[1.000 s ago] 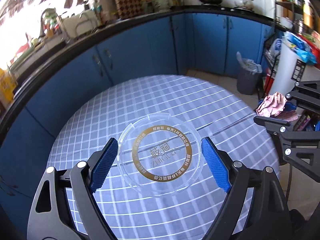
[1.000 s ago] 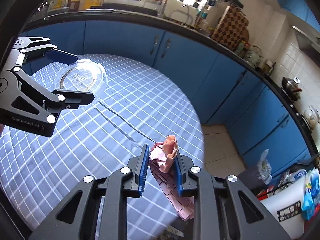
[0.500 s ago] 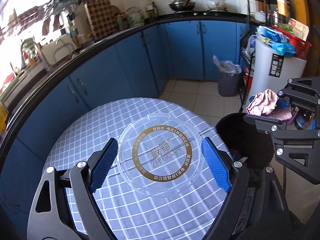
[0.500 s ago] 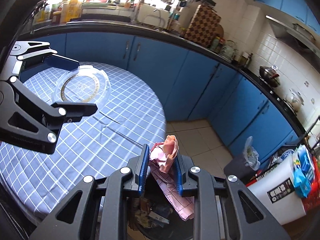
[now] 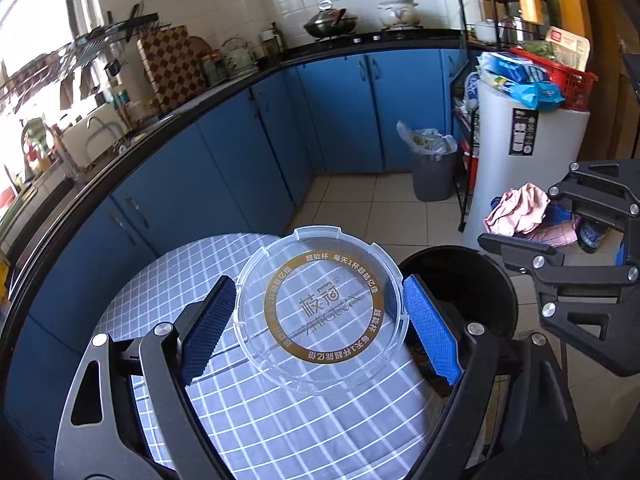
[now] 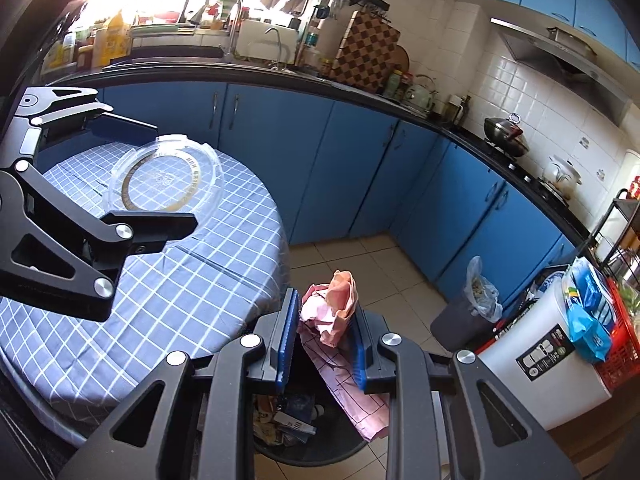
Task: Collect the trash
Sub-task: 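Carry the lid and pink cloth over the black bin with both tools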
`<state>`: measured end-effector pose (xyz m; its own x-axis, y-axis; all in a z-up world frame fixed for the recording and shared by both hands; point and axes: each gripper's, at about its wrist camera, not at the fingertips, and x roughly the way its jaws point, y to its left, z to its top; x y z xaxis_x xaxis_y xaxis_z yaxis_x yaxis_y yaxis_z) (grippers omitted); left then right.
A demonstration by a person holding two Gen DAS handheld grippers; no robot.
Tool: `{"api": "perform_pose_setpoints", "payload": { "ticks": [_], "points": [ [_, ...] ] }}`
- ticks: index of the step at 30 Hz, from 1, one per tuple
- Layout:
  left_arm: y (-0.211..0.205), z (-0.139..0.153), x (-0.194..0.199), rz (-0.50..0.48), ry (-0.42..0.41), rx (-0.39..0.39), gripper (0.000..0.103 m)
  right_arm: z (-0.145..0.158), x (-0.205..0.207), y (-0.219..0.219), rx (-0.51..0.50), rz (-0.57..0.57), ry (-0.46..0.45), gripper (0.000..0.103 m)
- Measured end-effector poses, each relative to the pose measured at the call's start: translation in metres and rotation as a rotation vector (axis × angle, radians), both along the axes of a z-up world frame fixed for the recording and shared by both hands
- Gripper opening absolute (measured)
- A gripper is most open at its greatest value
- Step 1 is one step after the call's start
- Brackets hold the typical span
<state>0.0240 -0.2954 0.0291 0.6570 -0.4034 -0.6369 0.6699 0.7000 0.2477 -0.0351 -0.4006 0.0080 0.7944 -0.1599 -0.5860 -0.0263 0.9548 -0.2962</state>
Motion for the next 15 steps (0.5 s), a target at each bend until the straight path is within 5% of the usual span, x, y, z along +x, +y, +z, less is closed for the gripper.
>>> {"api": "perform_pose_setpoints", "payload": {
  "ticks": [15],
  "points": [
    [-0.044,-0.008,-0.004,-0.056,-0.002,0.037,0.084,-0.01,-0.006,-0.037,0.029,-0.041,-0.003,0.023]
  ]
}}
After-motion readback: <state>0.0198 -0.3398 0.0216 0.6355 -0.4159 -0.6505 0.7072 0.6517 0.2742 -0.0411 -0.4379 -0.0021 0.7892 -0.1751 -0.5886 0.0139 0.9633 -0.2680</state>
